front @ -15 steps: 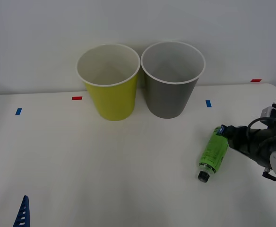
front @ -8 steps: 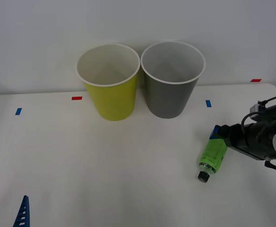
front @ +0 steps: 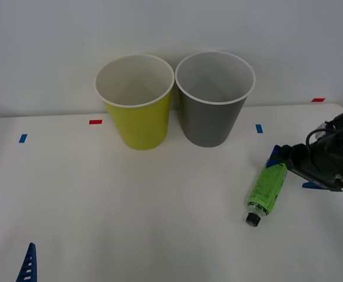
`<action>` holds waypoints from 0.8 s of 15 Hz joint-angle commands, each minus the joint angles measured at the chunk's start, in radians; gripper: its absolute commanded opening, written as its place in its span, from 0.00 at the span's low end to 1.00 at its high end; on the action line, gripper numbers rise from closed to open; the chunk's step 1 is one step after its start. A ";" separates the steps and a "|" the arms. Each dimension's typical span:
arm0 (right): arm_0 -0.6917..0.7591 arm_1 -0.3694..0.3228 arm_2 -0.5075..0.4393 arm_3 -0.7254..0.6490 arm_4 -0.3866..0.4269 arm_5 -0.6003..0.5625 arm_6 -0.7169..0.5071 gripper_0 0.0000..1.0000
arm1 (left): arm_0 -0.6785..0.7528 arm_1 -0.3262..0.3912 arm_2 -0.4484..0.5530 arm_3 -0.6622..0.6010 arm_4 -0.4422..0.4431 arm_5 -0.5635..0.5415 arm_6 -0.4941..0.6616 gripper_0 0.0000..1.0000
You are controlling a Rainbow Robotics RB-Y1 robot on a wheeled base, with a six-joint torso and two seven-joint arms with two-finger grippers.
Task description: Put cans in the gray bin and PET bottles in the light green bin.
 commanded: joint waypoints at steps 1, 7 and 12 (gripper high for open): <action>-0.060 -0.013 0.068 0.059 -0.015 -0.022 -0.064 1.00 | 0.000 0.000 0.000 0.000 0.000 0.000 0.000 1.00; -0.155 -0.087 0.228 0.180 -0.147 -0.137 -0.089 1.00 | 0.000 0.000 0.000 0.000 0.000 0.000 0.000 1.00; -0.187 -0.105 0.284 0.214 -0.155 -0.137 -0.083 1.00 | 0.000 0.000 0.000 0.000 0.000 0.000 0.000 1.00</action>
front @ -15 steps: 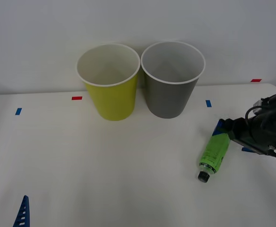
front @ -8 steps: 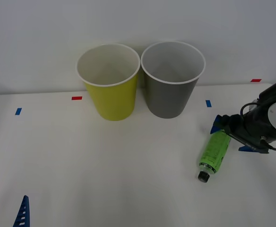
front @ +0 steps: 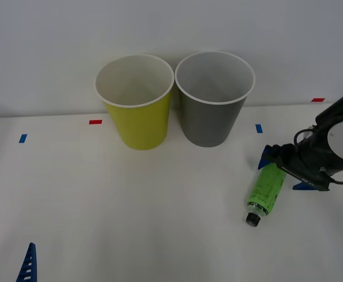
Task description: Put cans in the gray bin and PET bottles in the light green bin.
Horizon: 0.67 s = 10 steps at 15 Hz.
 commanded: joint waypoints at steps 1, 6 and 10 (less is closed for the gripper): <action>-0.024 0.000 0.032 0.029 0.004 -0.001 0.008 1.00 | 0.000 0.000 0.000 0.000 0.000 0.000 0.000 1.00; -0.058 -0.001 0.092 0.075 0.009 -0.039 0.011 1.00 | 0.000 0.000 0.000 0.000 0.000 0.000 0.000 1.00; -0.095 0.009 0.136 0.129 0.000 -0.079 0.011 1.00 | 0.000 0.000 0.000 0.000 0.000 0.000 0.000 1.00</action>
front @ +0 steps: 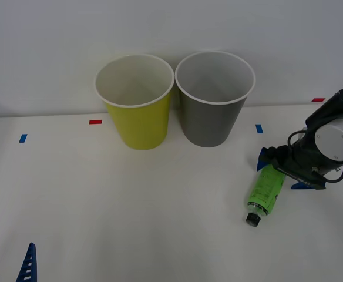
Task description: Put cans in the gray bin and PET bottles in the light green bin.
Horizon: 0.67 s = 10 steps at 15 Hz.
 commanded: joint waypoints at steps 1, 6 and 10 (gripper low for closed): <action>-0.008 0.009 0.007 0.014 -0.005 -0.013 0.001 1.00 | 0.000 0.000 0.000 0.000 0.000 0.000 0.000 1.00; -0.008 0.017 0.008 0.014 0.010 -0.015 0.007 0.22 | 0.000 0.000 0.000 0.000 0.000 0.000 0.000 1.00; -0.008 0.031 0.016 0.014 0.050 -0.015 -0.006 0.00 | 0.000 0.000 0.000 0.000 0.000 0.000 0.000 1.00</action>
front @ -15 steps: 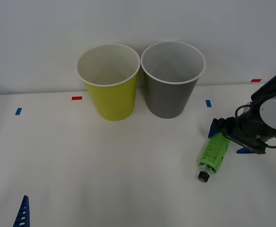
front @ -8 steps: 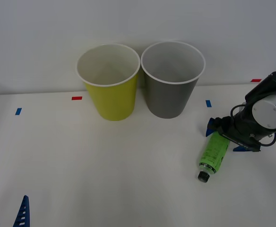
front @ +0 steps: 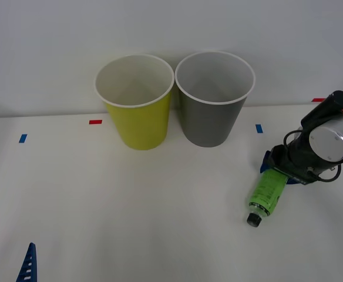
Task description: Put cans in the gray bin and PET bottles in the light green bin.
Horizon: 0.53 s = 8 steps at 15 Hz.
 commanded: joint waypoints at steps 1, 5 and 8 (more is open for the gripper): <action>0.000 0.007 0.004 0.000 0.019 0.001 -0.013 0.00 | 0.000 0.000 0.000 0.000 0.000 0.000 0.000 1.00; 0.009 0.007 0.004 -0.005 0.024 0.001 0.003 0.00 | 0.000 0.000 0.000 0.000 0.000 0.000 0.000 1.00; 0.048 0.007 -0.016 -0.061 0.082 0.000 0.007 0.00 | 0.000 0.000 0.000 0.000 0.000 0.000 0.000 1.00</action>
